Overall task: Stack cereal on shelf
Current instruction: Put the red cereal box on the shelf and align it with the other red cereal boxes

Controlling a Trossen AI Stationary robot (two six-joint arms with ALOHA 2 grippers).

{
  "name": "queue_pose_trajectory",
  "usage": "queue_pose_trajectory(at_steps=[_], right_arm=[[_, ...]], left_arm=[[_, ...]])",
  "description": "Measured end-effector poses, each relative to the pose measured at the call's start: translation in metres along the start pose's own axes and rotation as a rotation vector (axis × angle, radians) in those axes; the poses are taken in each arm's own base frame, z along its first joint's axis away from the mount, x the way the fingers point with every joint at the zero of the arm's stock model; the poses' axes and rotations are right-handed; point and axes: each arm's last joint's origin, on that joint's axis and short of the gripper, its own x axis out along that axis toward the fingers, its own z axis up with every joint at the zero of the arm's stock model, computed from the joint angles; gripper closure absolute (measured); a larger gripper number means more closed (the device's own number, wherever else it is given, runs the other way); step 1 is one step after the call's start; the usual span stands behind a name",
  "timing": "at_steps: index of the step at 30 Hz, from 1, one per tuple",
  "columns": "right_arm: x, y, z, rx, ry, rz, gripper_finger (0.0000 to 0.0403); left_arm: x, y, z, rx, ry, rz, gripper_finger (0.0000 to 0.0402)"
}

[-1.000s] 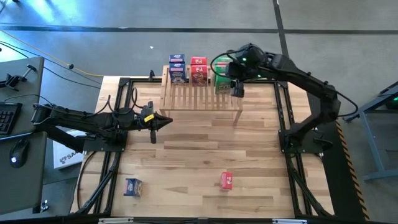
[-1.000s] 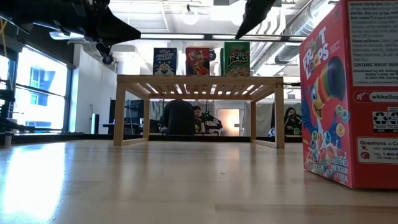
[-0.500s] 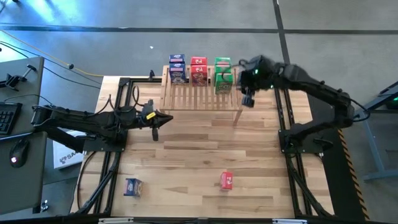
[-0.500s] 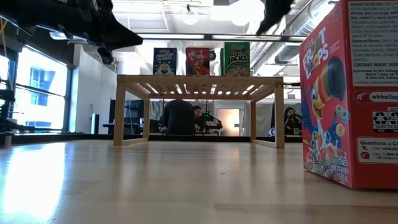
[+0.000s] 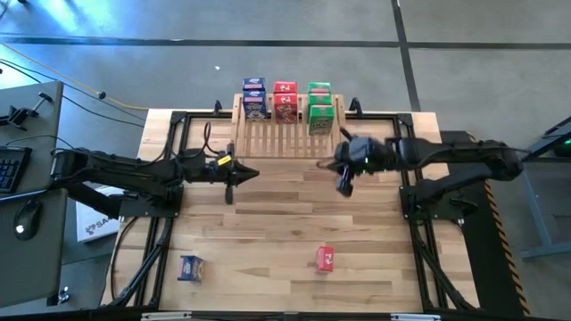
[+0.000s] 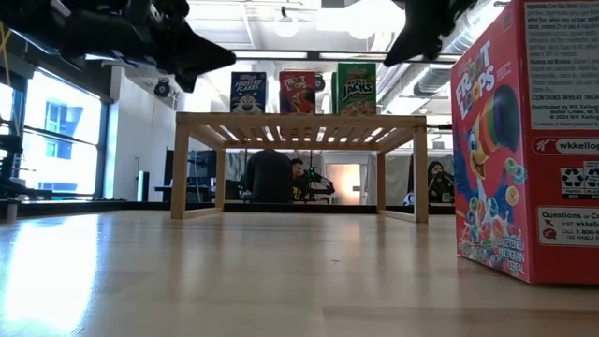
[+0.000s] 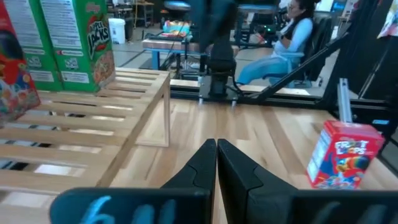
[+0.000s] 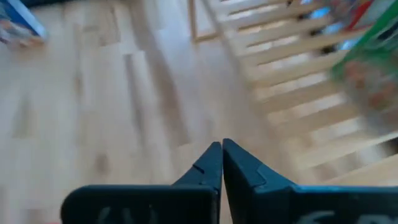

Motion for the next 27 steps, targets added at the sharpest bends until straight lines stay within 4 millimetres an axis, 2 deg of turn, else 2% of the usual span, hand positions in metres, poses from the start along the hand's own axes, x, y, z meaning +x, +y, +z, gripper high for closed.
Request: queue_pose_trajectory(at_steps=[10, 14, 20, 27], right_arm=[[0.0, 0.079, -0.028, 0.428, 0.111, 0.08, 0.0397], [0.003, 0.106, -0.039, 0.617, 0.198, 0.11, 0.0374], [0.003, 0.145, -0.043, 0.796, 0.341, 0.124, 0.0284], [0.011, 0.177, -0.034, 0.921, 0.49, -0.013, 0.0145]], left_arm=[[0.004, 0.02, -0.003, 0.032, 0.003, 0.096, 0.0394], [0.002, 0.03, -0.003, 0.033, 0.001, 0.146, 0.0394], [0.001, 0.039, -0.004, 0.019, 0.016, 0.182, 0.0394], [0.0, 0.041, -0.004, 0.027, 0.017, 0.194, 0.0394]])
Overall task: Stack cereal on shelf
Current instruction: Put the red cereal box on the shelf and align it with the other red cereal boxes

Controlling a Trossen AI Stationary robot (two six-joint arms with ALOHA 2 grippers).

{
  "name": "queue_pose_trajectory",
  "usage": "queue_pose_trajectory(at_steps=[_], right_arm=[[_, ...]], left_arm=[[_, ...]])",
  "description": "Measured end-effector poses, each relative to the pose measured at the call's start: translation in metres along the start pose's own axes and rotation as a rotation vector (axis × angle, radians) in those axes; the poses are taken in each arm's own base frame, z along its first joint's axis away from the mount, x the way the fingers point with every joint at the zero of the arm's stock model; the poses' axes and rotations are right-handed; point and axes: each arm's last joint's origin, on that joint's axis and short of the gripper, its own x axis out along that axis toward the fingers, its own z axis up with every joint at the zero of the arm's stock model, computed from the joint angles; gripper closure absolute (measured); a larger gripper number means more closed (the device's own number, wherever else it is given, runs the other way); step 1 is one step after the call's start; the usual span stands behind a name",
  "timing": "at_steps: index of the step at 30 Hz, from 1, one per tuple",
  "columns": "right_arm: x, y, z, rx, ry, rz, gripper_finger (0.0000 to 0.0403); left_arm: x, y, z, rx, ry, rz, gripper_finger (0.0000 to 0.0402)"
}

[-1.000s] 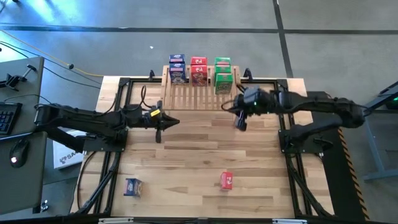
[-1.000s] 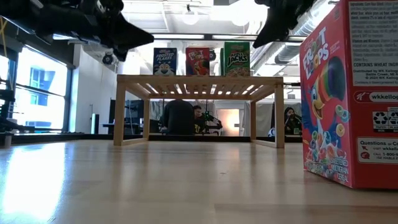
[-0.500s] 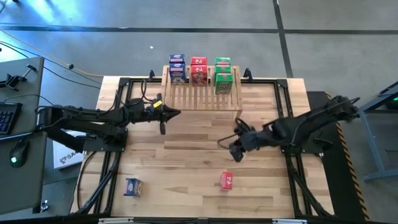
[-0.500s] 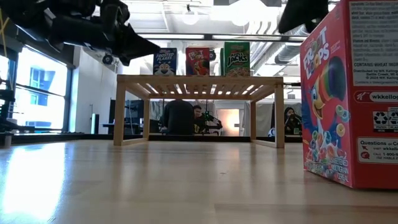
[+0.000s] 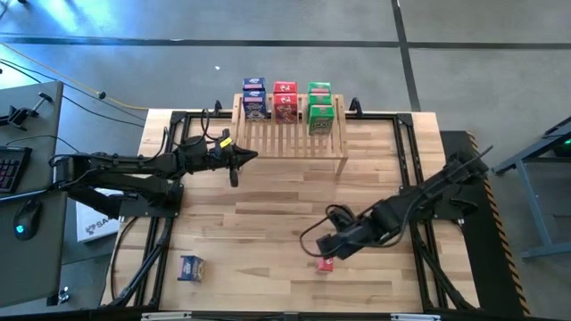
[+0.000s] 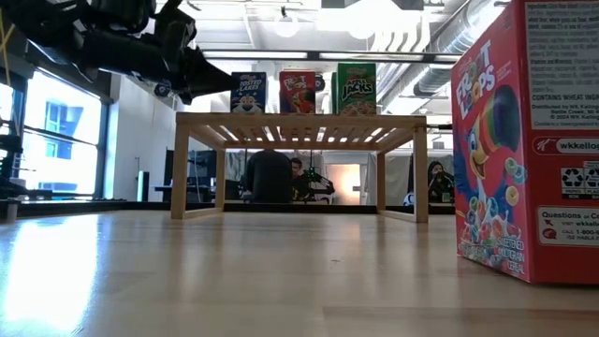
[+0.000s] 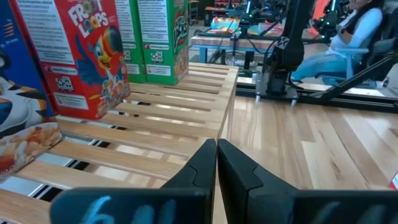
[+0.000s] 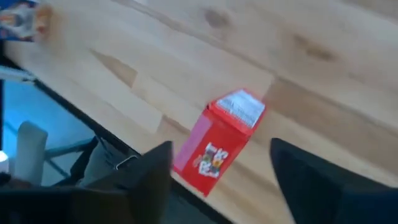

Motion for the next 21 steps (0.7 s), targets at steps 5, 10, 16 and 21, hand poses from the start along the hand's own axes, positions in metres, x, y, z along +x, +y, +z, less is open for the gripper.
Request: queue_pose_trajectory(at_steps=[5, 10, 16, 21], right_arm=[[0.012, 0.022, -0.003, 0.135, 0.071, -0.098, 0.0082], [0.029, 0.04, -0.007, 0.227, 0.105, -0.135, 0.0069], [0.05, 0.043, -0.013, 0.352, 0.144, -0.205, 0.0069], [0.059, 0.042, -0.016, 0.391, 0.137, -0.234, 0.007]], left_arm=[[0.0, 0.0, -0.001, 0.0, 0.007, 0.0, 0.0394], [0.0, 0.0, -0.003, 0.006, 0.031, -0.001, 0.0394], [0.0, 0.0, -0.006, 0.011, 0.058, -0.002, 0.0394], [0.0, -0.001, -0.006, 0.015, 0.062, -0.008, 0.0394]])
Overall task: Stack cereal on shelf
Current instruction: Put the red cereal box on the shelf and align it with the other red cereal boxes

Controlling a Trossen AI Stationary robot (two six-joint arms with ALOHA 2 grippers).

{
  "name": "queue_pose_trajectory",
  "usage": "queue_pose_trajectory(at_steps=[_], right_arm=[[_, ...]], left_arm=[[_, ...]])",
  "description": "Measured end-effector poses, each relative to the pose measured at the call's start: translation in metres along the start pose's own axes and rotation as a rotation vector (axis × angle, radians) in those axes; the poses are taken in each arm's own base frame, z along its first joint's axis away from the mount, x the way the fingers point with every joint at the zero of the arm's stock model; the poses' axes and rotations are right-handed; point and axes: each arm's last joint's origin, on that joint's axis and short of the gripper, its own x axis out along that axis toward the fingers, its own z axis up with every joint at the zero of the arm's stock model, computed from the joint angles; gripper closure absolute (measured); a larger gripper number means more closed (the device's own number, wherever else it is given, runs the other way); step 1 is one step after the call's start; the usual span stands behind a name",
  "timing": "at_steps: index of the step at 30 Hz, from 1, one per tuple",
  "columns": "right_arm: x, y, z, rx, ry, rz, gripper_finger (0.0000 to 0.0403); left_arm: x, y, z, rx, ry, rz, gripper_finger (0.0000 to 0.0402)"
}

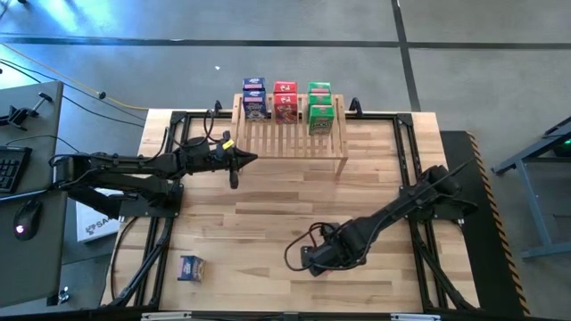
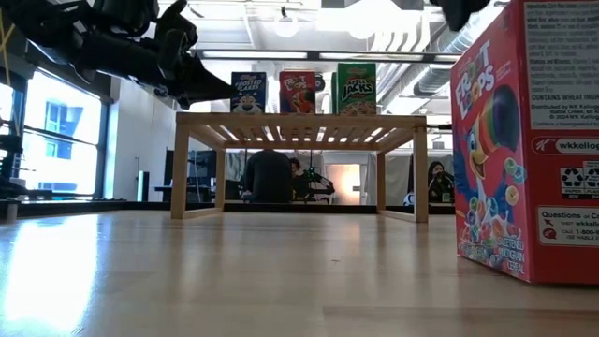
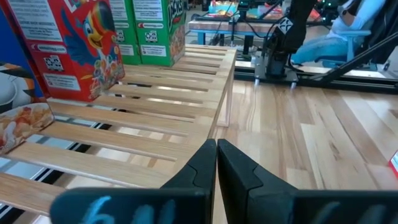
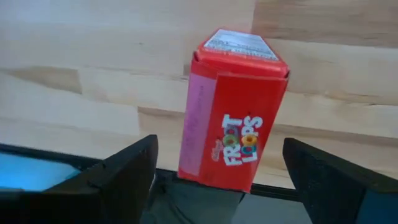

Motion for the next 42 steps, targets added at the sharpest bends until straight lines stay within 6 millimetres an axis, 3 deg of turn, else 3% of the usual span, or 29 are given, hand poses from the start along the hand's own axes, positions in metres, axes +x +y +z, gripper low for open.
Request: queue_pose_trajectory(at_steps=[5, 15, 20, 25, 31, 42], right_arm=[[0.005, -0.001, 0.001, 0.026, -0.014, -0.025, 0.01], [0.01, 0.0, 0.005, -0.033, -0.02, -0.05, 0.0215], [0.004, 0.008, 0.015, -0.119, -0.021, -0.036, 0.0236], [-0.021, 0.02, 0.029, -0.256, -0.061, -0.018, 0.0237], [-0.066, 0.037, 0.061, -0.5, -0.139, 0.001, 0.0237], [-0.147, 0.057, 0.161, -1.09, -0.311, 0.064, 0.0237]], left_arm=[[0.0, 0.0, -0.001, 0.0, 0.007, 0.0, 0.0394], [0.0, 0.0, -0.002, -0.001, 0.021, 0.0, 0.0394], [0.0, 0.0, -0.002, -0.001, 0.023, 0.0, 0.0394], [0.0, 0.0, -0.002, -0.001, 0.025, 0.001, 0.0394], [0.0, 0.0, -0.002, 0.005, 0.024, 0.001, 0.0394], [-0.004, 0.0, 0.001, 0.008, 0.002, 0.001, 0.0394]])
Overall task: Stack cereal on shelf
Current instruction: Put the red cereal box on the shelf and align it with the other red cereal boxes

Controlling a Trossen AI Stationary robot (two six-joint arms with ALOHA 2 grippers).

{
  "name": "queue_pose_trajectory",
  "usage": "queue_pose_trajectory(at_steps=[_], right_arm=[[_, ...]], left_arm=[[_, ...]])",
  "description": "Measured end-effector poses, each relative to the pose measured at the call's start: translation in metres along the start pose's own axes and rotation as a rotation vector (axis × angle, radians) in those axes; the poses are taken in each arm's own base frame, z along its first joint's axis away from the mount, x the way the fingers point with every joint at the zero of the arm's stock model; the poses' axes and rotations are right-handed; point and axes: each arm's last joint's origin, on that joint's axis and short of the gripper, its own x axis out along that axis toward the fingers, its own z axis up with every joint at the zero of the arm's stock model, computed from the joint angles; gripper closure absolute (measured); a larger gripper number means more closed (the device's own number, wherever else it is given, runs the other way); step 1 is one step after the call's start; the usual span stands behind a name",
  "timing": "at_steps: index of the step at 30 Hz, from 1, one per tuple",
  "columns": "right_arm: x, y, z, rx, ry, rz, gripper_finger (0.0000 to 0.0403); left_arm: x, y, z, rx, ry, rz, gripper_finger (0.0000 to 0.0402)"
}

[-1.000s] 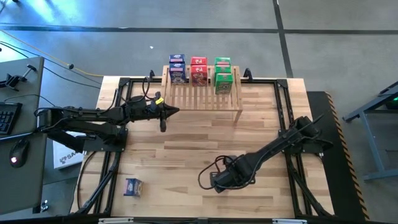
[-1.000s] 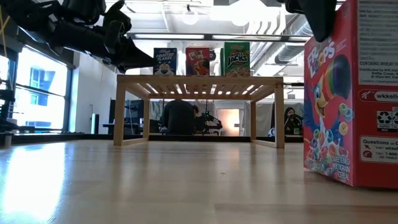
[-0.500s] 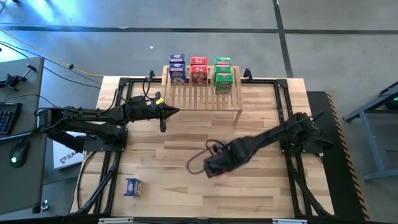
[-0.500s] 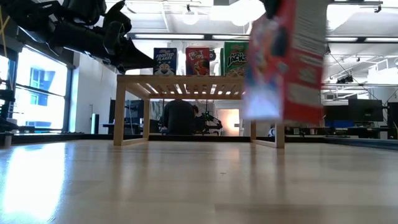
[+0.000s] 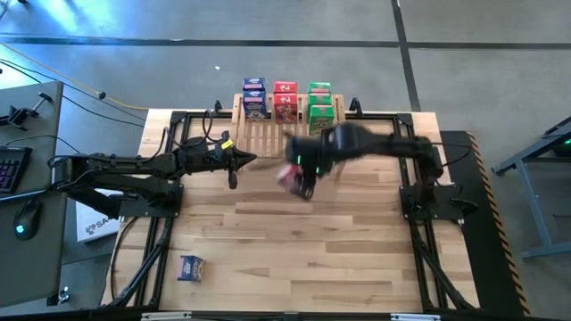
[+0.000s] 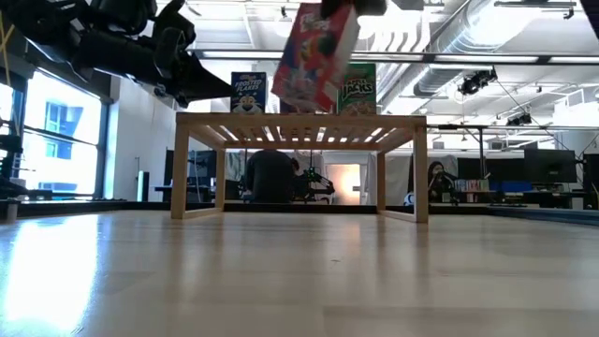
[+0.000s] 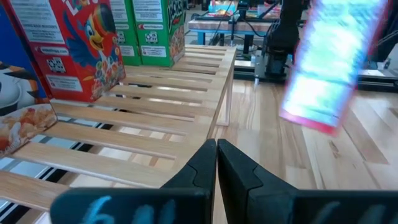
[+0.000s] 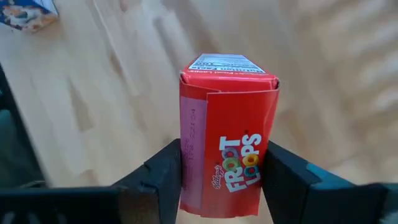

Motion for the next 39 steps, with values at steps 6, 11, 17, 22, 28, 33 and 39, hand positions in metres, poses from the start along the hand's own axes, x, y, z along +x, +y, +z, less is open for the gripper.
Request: queue_pose_trajectory(at_steps=[6, 11, 17, 22, 28, 33, 39], right_arm=[[-0.031, -0.053, 0.031, -0.261, -0.145, -0.041, 0.0237], [-0.043, -0.084, 0.042, -0.413, -0.189, -0.098, 0.0237], [-0.041, -0.101, 0.047, -0.484, -0.178, -0.132, 0.0237], [-0.041, -0.102, 0.046, -0.511, -0.171, -0.14, 0.0237], [-0.032, -0.103, 0.047, -0.51, -0.127, -0.15, 0.0237], [-0.023, -0.104, 0.049, -0.513, -0.09, -0.17, 0.0237], [-0.011, -0.104, 0.053, -0.53, -0.052, -0.238, 0.0237]], left_arm=[[0.0, 0.0, 0.0, 0.0, -0.003, 0.0, 0.0394], [0.0, 0.0, 0.002, 0.0, -0.014, 0.001, 0.0394], [0.0, -0.001, 0.004, 0.002, -0.041, -0.021, 0.0394], [0.0, -0.001, 0.004, 0.002, -0.044, -0.035, 0.0394], [0.0, -0.001, 0.004, 0.002, -0.042, -0.035, 0.0394], [0.0, -0.001, 0.004, 0.002, -0.04, -0.037, 0.0394], [0.0, -0.001, 0.004, 0.002, -0.037, -0.038, 0.0394]])
